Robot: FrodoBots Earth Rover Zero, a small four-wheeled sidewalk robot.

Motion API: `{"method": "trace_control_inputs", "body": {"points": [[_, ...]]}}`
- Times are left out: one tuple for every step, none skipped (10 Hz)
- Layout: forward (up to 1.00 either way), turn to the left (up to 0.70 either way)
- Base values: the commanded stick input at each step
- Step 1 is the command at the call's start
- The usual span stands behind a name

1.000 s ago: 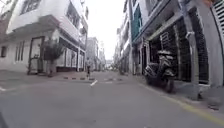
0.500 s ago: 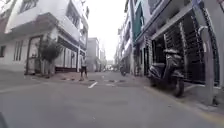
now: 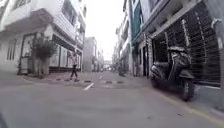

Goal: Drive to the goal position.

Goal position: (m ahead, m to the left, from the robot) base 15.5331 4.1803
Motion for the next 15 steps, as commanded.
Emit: {"method": "trace_control_inputs", "body": {"points": [[0.85,-0.21],[0.85,-0.34],[0.85,-0.34],[0.85,-0.34],[0.85,-0.34],[0.85,-0.34],[0.85,-0.34],[0.85,-0.34],[0.85,-0.34],[0.85,-0.34],[0.85,-0.34],[0.85,-0.34],[0.85,-0.25],[0.85,-0.16],[0.85,-0.17]]}}
